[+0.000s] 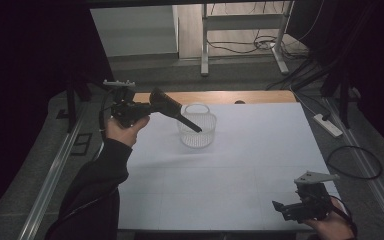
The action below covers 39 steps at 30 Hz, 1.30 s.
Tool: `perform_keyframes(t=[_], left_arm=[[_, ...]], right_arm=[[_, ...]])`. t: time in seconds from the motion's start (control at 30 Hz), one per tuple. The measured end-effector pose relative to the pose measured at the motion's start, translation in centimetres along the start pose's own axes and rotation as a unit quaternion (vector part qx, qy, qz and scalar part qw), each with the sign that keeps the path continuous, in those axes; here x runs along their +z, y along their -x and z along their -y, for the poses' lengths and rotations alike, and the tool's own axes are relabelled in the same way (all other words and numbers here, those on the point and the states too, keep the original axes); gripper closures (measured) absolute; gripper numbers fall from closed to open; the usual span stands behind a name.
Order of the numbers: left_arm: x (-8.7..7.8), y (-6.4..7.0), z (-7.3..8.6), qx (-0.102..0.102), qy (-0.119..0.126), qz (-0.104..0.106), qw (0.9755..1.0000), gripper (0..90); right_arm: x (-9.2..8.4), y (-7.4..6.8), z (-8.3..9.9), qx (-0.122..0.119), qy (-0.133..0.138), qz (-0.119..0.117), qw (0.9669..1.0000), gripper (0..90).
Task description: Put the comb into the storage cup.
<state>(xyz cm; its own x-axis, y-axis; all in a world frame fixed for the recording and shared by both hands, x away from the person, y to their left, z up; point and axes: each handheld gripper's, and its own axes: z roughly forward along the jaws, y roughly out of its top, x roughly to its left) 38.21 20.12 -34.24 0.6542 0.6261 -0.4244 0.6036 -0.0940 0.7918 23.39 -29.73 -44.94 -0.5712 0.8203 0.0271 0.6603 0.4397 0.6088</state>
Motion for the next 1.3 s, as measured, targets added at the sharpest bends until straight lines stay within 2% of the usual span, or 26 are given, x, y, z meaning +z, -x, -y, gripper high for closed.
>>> perform_keyframes(t=[0.5,1.3], left_arm=[[2.0,-2.1,0.1,-0.021,0.002,-0.017,0.9996,83.0],[6.0,-2.9,1.6,-0.029,-0.012,-0.035,0.9989,83.0]], right_arm=[[0.1,0.0,0.0,-0.005,-0.003,-0.003,1.0,0.0],[0.0,0.1,0.0,-0.002,-0.003,-0.004,1.0,0.0]])
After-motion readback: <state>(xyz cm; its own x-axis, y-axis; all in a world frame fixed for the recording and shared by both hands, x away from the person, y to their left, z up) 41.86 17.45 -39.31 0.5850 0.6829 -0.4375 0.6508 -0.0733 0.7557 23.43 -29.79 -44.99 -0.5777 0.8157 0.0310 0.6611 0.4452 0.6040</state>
